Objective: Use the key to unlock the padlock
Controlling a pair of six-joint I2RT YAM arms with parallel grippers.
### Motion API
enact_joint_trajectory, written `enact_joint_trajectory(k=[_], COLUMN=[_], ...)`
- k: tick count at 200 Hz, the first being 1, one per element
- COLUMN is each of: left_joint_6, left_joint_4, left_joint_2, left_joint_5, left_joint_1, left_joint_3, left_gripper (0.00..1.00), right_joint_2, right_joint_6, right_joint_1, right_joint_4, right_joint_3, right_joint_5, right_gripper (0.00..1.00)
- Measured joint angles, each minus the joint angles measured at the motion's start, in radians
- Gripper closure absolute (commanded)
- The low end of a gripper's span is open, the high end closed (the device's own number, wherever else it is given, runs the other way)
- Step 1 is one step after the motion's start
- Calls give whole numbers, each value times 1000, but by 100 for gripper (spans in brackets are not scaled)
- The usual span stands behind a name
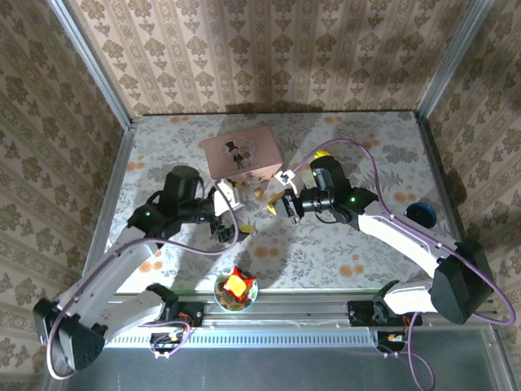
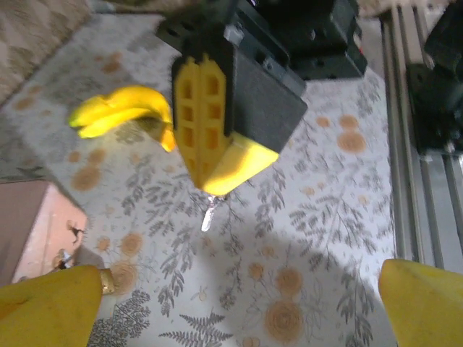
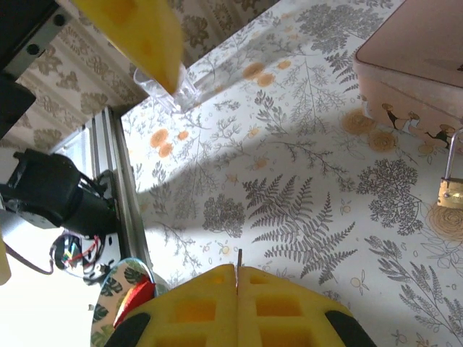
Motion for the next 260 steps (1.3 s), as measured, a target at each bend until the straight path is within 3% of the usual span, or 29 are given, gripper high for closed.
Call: enact_joint_trajectory(k=[46,103,171,210,260], left_joint_6=[-240,-626,-862,-924,-990], left_joint_4=[246,605,889,986,1081], left_joint_2=[-125,-58,129,232,340], left_joint_5=[-56,-101,-86,-51,26], left_joint_1=[102,227,172,96,80], left_joint_3=[-119,-211,-224,-218,-202], left_gripper=[0,0,2,12,26], right_joint_2=[-24,-36,27,95,112], right_joint_6=[144,319,560,675,752], right_joint_1=[-80,-137,-212,-219,-219], right_joint_4=[150,345,663,798,869], right_joint_3=[-82,-148,-179,-179,-177], right_joint_5=[-16,-16,-36,-59,-88], right_gripper=[100,100,100,100,100])
